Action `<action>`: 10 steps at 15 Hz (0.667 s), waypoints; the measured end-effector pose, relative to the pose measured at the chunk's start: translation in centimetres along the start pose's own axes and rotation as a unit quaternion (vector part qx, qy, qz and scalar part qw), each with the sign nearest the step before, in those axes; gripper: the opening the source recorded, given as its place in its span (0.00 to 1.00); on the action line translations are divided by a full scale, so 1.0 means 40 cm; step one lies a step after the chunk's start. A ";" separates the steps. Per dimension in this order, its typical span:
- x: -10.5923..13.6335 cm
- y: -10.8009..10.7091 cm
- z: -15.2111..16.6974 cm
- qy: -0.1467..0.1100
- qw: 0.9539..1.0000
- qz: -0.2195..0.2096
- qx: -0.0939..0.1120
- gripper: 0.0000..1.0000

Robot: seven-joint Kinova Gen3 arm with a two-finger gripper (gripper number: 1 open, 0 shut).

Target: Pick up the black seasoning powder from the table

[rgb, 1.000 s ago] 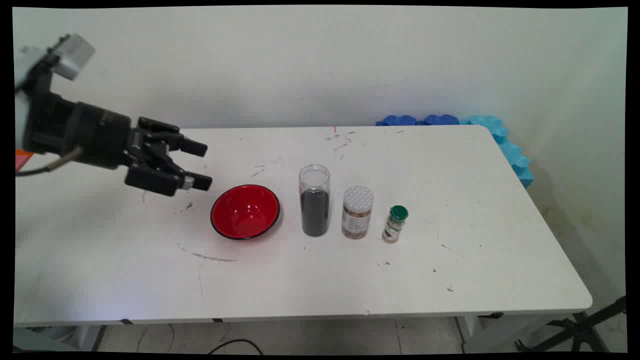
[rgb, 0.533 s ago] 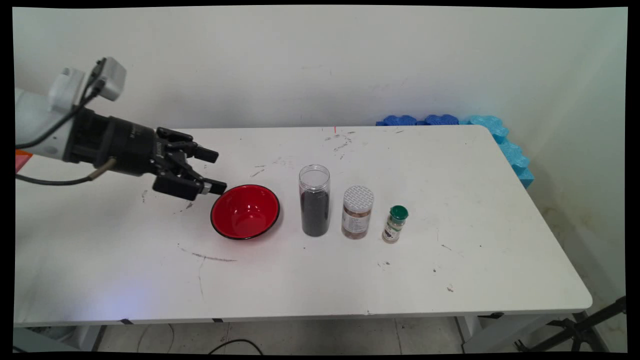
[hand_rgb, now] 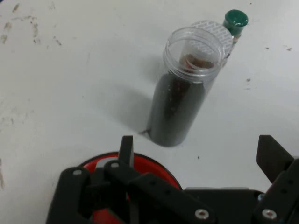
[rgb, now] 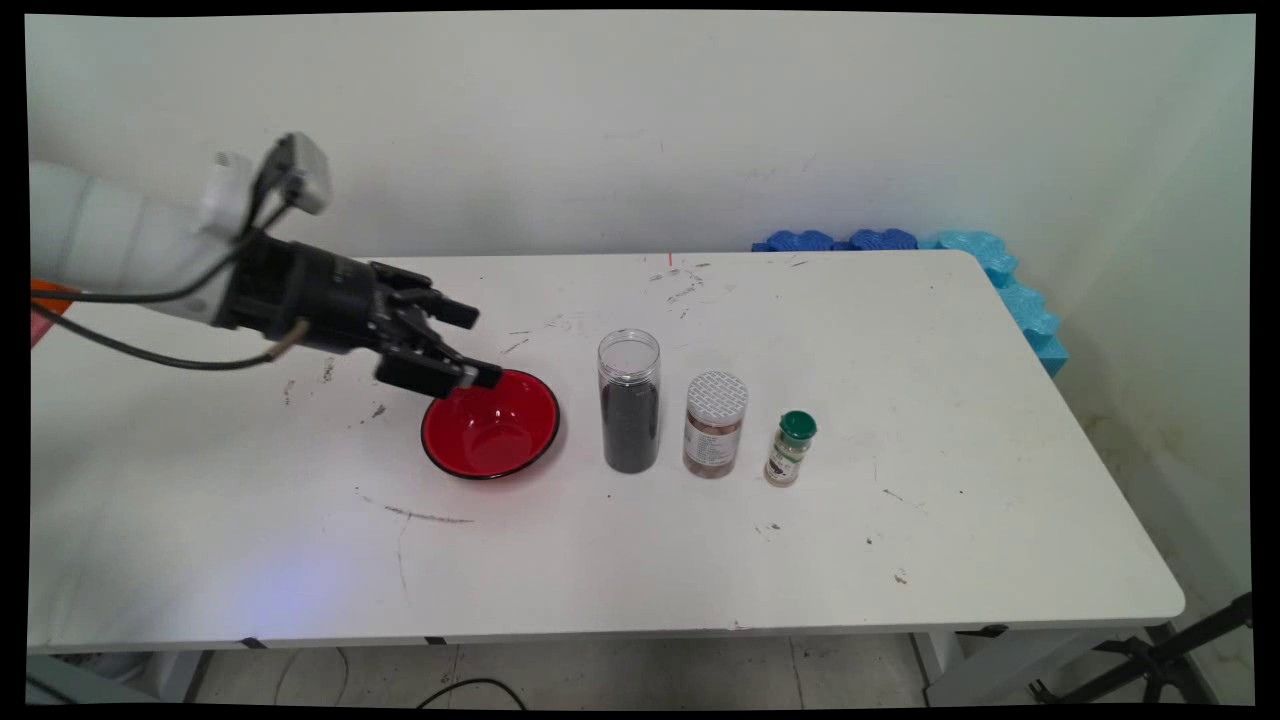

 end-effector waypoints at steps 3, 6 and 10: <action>0.016 0.005 0.071 -0.006 1.000 -0.001 0.005 1.00; 0.029 0.017 0.141 -0.011 1.000 0.005 -0.001 1.00; 0.039 0.025 0.213 -0.018 1.000 0.014 -0.009 1.00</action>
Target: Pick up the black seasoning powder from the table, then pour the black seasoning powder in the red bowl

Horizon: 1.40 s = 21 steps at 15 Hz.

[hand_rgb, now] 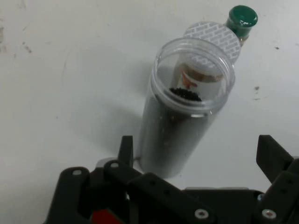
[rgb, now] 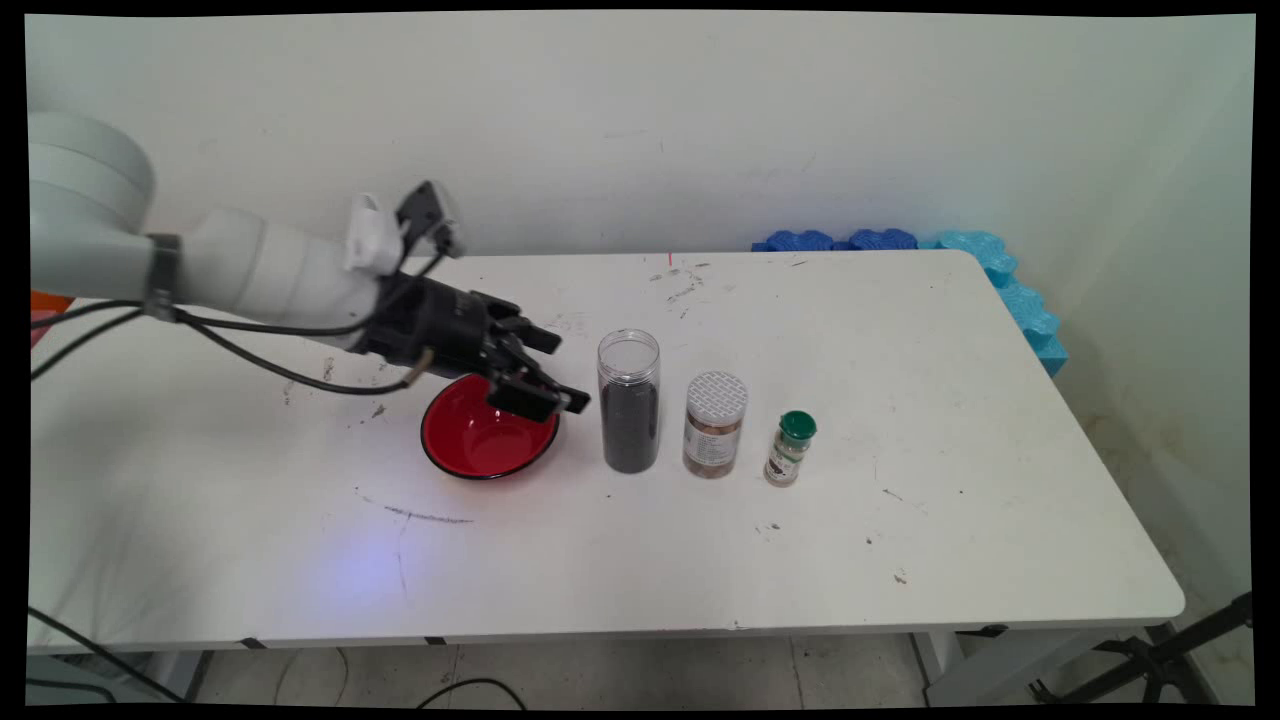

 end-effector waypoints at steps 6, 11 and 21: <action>0.017 -0.013 0.099 -0.005 1.000 0.015 -0.001 1.00; 0.028 -0.017 0.143 -0.004 1.000 0.024 -0.004 1.00; 0.039 -0.021 0.179 -0.001 0.999 0.036 -0.010 0.00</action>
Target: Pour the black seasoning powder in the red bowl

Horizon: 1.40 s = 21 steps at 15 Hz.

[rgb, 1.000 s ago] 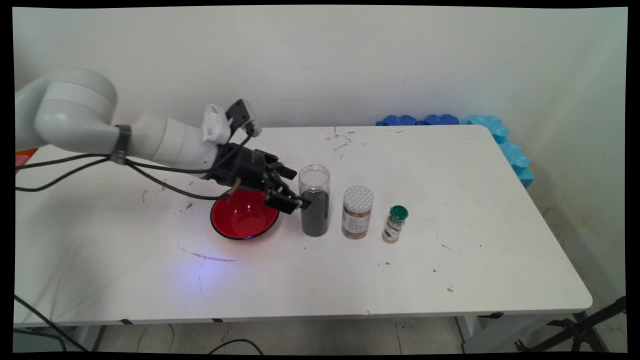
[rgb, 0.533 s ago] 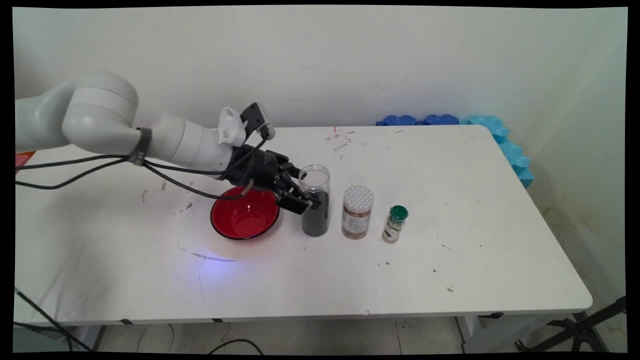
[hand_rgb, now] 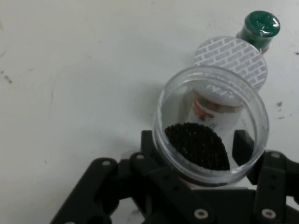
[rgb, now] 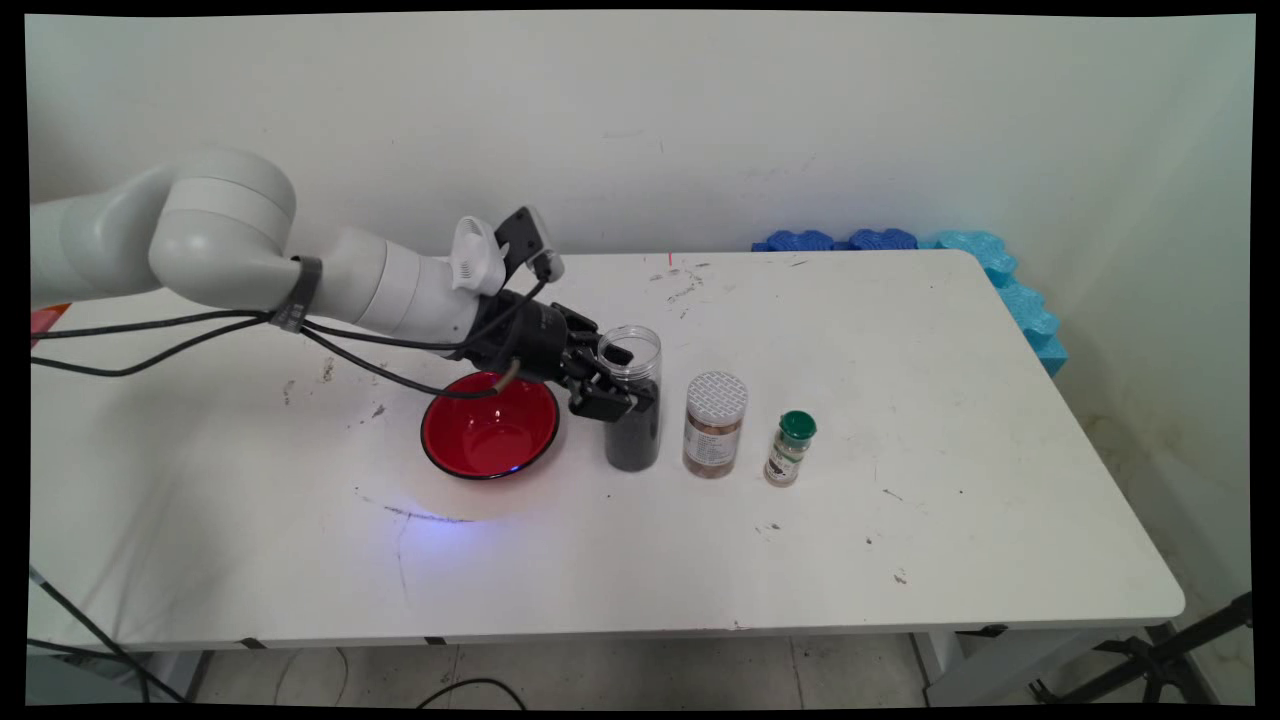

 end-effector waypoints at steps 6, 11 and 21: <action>0.000 0.001 -0.019 0.000 1.000 0.007 -0.007 0.00; 0.000 -0.004 -0.092 0.002 1.000 0.005 -0.018 0.00; 0.018 0.004 -0.295 0.004 0.999 -0.014 -0.042 0.00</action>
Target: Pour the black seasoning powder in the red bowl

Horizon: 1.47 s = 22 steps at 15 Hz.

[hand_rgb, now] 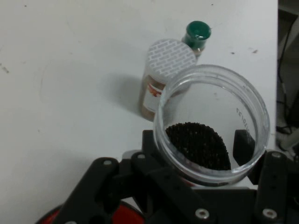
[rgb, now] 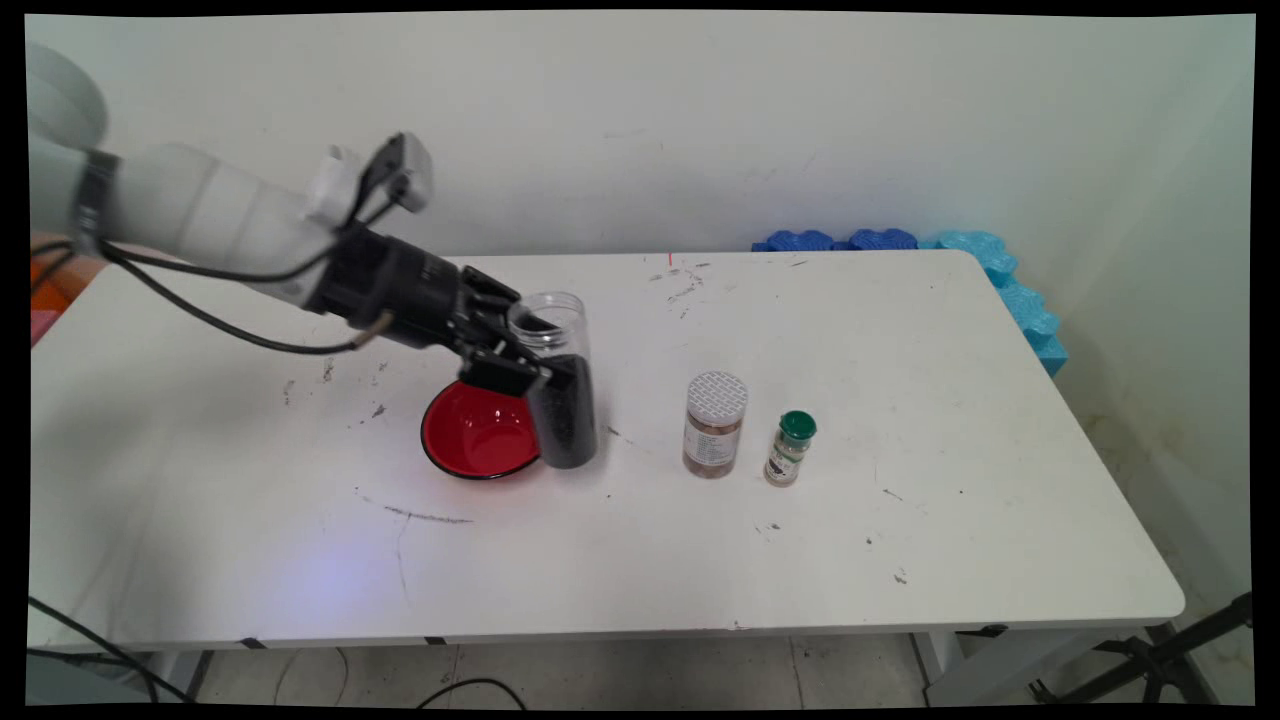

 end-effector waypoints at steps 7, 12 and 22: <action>0.012 0.024 -0.129 -0.011 0.999 -0.021 -0.022 0.00; 0.008 0.026 -0.204 -0.024 0.998 -0.040 -0.040 0.00; -0.019 -0.009 -0.229 -0.056 0.993 -0.079 -0.062 0.00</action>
